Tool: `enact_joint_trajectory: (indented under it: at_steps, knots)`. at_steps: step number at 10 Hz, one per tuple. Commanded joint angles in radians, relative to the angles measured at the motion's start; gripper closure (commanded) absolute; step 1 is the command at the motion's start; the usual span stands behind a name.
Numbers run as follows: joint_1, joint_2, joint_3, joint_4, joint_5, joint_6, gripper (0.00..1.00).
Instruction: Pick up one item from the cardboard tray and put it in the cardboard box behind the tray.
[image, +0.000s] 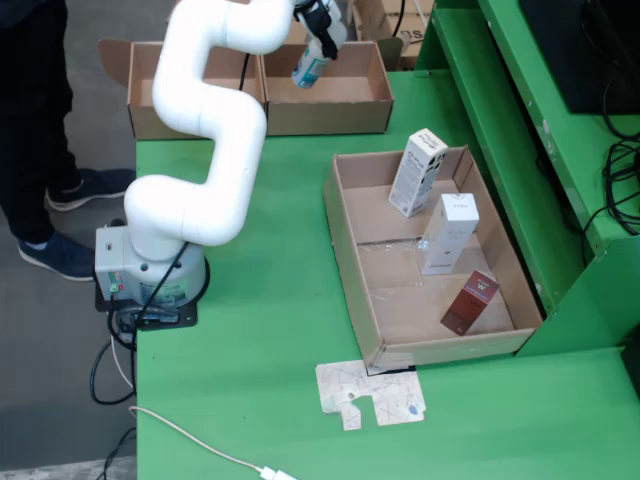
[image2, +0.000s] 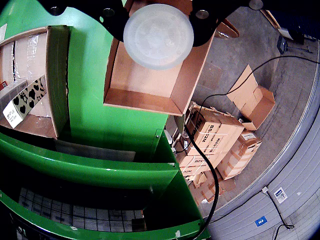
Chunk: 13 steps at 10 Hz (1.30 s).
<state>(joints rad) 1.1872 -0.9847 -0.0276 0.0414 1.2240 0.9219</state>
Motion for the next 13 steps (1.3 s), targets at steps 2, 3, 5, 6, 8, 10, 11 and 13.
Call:
enact_joint_trajectory:
  at_steps: [2, 3, 5, 6, 8, 10, 11, 13]
  knots:
    - [0.029, 0.058, 0.028, -0.086, -0.018, 0.031, 1.0]
    - [0.034, 0.06, 0.028, -0.096, -0.022, 0.032, 1.0]
    - [0.044, 0.059, 0.028, -0.104, -0.033, 0.032, 1.0]
    - [0.044, 0.059, 0.028, -0.104, -0.033, 0.032, 1.0]
    - [0.05, 0.062, 0.028, -0.125, -0.035, 0.032, 1.0]
    - [0.063, 0.068, 0.028, -0.152, -0.044, 0.044, 1.0]
    - [0.066, 0.07, 0.028, -0.167, -0.045, 0.05, 1.0]
    - [0.072, 0.074, 0.028, -0.192, -0.053, 0.049, 1.0]
